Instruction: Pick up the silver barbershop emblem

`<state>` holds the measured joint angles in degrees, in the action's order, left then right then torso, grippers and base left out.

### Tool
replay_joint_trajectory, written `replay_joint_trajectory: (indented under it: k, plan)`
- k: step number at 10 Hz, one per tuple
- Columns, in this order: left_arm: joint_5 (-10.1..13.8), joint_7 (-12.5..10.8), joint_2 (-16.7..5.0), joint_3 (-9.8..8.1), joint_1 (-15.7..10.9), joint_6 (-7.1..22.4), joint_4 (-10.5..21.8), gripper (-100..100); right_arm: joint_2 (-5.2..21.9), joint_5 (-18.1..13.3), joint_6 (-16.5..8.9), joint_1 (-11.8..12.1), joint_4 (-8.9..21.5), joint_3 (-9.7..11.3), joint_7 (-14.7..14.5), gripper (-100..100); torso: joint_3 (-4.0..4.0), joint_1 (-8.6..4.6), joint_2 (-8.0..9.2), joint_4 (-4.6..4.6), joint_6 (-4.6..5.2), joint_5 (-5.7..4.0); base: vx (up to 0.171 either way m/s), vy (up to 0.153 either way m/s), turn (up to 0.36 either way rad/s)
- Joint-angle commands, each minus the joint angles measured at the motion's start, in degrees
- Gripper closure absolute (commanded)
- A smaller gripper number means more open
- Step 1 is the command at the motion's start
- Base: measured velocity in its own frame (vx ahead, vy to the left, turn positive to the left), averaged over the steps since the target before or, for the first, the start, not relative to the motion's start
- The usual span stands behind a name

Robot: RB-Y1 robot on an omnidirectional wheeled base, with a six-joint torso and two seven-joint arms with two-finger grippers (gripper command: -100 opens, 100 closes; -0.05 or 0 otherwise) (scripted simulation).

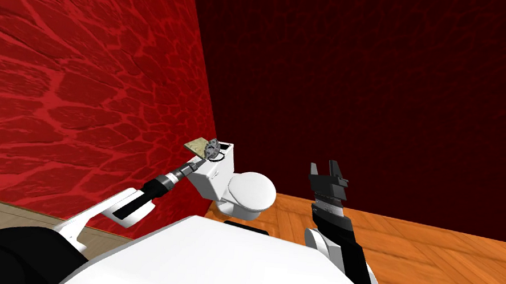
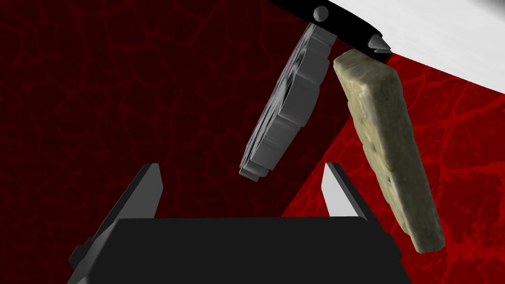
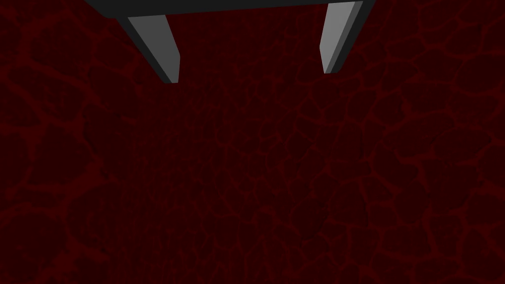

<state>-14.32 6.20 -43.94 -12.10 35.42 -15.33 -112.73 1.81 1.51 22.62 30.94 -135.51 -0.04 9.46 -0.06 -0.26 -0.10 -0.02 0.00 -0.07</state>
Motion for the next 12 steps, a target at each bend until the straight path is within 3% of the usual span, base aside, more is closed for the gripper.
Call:
replay_joint_trajectory:
  k: [1, 8, 12]
  plan:
    - [-0.79, 0.09, -2.86, -0.58, 0.9, 1.45, 1.27, -100, 0.0, 0.0, 0.0, 0.0, 0.0, 0.0, 0.0, 0, 0.0, 0.0, 0.0, 0.0, 0.0, 0.0, 0.03, -0.074, -0.051]
    - [-4.02, -0.04, -15.76, -2.93, 3.58, 7.97, 7.62, -100, 0.0, 0.0, 0.0, 0.0, 0.0, 0.0, 0.0, 0, -0.01, -0.09, -0.03, 0.0, -0.01, -0.02, 0.043, -0.085, -0.06]
    - [-5.23, -0.1, -20.62, -3.81, 4.58, 10.45, 10.12, -100, 0.0, 0.0, 0.0, 0.0, 0.0, 0.0, 0.0, 0, 0.01, 0.06, 0.02, 0.01, -0.01, 0.01, 0.032, -0.054, -0.045]
